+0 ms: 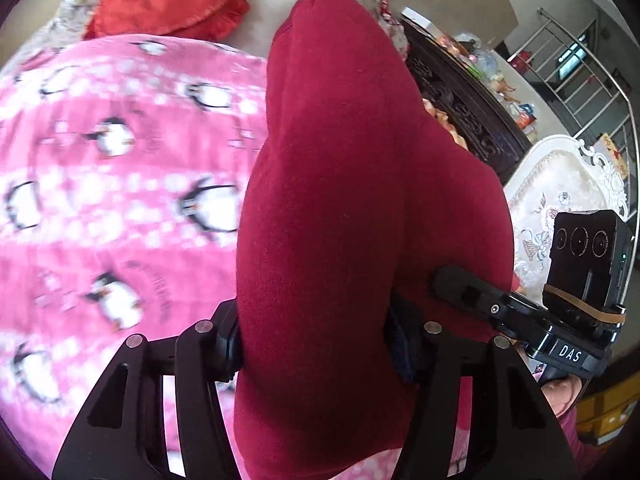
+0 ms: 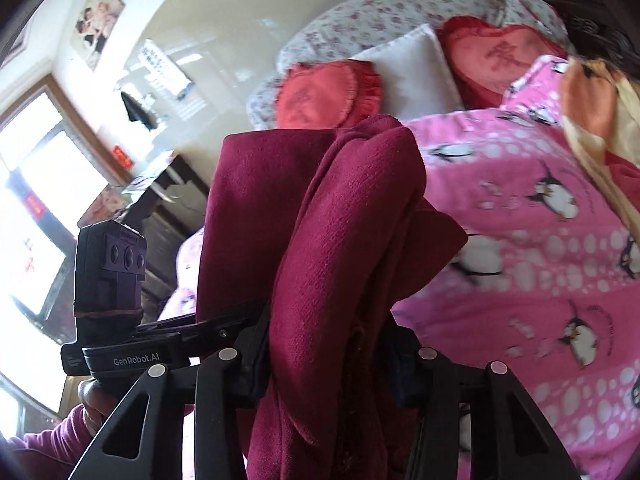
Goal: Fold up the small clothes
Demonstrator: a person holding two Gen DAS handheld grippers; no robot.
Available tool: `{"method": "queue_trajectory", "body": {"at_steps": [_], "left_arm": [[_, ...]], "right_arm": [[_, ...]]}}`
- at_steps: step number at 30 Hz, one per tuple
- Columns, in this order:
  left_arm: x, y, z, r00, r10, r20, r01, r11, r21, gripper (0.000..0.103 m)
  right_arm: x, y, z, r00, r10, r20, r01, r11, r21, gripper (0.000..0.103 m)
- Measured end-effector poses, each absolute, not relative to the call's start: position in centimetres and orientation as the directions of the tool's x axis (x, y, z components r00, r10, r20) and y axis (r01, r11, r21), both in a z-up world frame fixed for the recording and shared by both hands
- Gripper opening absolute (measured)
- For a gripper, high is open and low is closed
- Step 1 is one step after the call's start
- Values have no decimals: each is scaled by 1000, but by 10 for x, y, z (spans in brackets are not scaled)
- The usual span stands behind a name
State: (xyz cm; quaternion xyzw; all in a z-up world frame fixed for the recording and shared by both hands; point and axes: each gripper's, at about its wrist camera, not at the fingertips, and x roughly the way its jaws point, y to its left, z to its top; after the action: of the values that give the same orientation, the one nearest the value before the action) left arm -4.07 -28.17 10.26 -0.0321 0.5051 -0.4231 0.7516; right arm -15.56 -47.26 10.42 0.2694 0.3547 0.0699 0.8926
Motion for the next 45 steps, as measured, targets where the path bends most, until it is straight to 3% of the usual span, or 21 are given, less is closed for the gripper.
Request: {"method": "queue_trajectory", "body": {"at_steps": [6, 12, 15, 17, 21, 25, 29, 31, 33, 37, 38, 41, 45], "left_arm": [[-48, -236, 111, 215, -610, -763, 578, 709, -403, 57], [-36, -206, 76, 191, -576, -795, 504, 753, -424, 57], [-31, -206, 54, 200, -517, -832, 483, 791, -375, 57], [-32, -204, 52, 228, -505, -832, 479, 802, -356, 59], [-36, -199, 56, 256, -493, -832, 468, 816, -340, 62], [-37, -183, 59, 310, -476, -823, 443, 838, -318, 62], [-39, -188, 59, 362, -428, -828, 441, 861, -252, 65], [-44, -189, 61, 389, -414, -823, 453, 864, -220, 65], [-44, -193, 61, 396, -402, -825, 456, 866, -204, 65], [-52, -194, 68, 446, -375, -813, 445, 881, -162, 65], [-55, -192, 71, 465, -364, -807, 437, 887, -148, 65], [-63, -184, 80, 511, -347, -786, 415, 901, -128, 65], [-76, -180, 91, 555, -325, -766, 404, 910, -94, 65]], "right_arm": [[-147, -432, 104, 711, 412, -569, 2, 809, 588, 44], [-124, -398, 85, 647, 459, -609, -15, 806, 591, 44], [-106, -389, 64, 587, 384, -713, 37, 867, 498, 51], [-107, -386, 59, 570, 246, -783, 88, 930, 356, 53], [-128, -392, 93, 641, 155, -752, 91, 957, 275, 53], [-136, -365, 131, 693, 237, -680, -73, 962, 261, 39], [-130, -318, 114, 651, 238, -721, -177, 971, 160, 31], [-125, -311, 79, 599, 167, -783, -142, 985, 101, 31], [-123, -317, 53, 555, 162, -816, -93, 987, 133, 31], [-130, -317, 63, 592, 173, -787, -89, 985, 149, 31], [-133, -317, 69, 599, 174, -782, -90, 985, 150, 31], [-139, -316, 84, 629, 156, -761, -73, 987, 142, 45], [-148, -319, 101, 680, 140, -720, -31, 986, 163, 49]]}}
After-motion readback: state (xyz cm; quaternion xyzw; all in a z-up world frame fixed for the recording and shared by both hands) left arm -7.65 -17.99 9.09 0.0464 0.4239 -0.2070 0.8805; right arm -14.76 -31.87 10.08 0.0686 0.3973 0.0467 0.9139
